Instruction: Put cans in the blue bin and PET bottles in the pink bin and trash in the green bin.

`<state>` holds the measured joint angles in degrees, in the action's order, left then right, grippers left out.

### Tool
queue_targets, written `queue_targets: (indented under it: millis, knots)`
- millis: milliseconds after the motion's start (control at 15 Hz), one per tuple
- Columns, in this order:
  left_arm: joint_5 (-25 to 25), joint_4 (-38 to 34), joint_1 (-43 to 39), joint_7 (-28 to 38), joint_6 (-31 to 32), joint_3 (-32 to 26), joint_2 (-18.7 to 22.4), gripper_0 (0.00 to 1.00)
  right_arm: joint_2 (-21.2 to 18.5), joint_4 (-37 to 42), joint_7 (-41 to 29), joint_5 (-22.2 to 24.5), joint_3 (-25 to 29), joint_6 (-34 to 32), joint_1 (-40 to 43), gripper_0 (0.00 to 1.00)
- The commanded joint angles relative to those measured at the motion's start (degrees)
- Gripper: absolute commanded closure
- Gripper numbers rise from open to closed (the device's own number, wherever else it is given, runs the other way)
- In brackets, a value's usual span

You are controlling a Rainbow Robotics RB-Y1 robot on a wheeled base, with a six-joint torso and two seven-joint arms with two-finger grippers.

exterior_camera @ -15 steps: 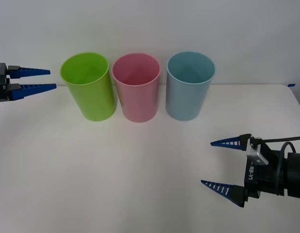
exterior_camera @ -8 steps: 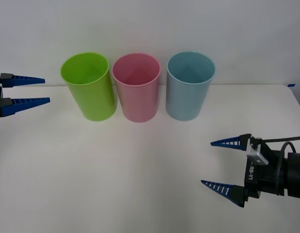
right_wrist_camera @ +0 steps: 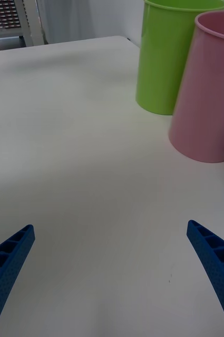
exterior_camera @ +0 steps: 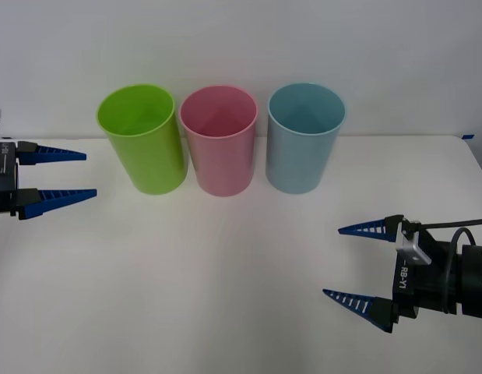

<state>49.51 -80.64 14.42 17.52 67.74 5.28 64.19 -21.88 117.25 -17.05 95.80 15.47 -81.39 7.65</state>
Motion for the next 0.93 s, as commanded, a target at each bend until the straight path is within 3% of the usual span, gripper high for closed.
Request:
queue_targets:
  millis: [67, 267, 533, 667, 800, 933]
  knots:
    - [7.9, -7.8, -5.4, 5.2, -1.6, -6.4, -4.0, 0.0, 0.0, 0.0, 0.0, 0.0, 0.0, 0.0, 0.0, 0.0]
    - [14.8, -14.2, -11.5, 8.1, -1.7, -11.9, -6.6, 0.0, 0.0, 0.0, 0.0, 0.0, 0.0, 0.0, 0.0, 0.0]
    - [17.6, -20.3, -20.7, 14.6, -1.7, -16.4, -7.4, 0.0, 0.0, 0.0, 0.0, 0.0, 0.0, 0.0, 0.0, 0.0]
    - [22.0, -23.4, -23.9, 18.5, 0.6, -20.8, -12.3, 0.0, 0.0, 0.0, 0.0, 0.0, 0.0, 0.0, 0.0, 0.0]
    - [29.4, -27.1, -25.9, 22.5, 5.0, -26.3, -20.9, 0.0, 0.0, 0.0, 0.0, 0.0, 0.0, 0.0, 0.0, 0.0]
    - [32.8, -29.2, -28.2, 23.0, 5.0, -27.0, -24.6, 0.0, 0.0, 0.0, 0.0, 0.0, 0.0, 0.0, 0.0, 0.0]
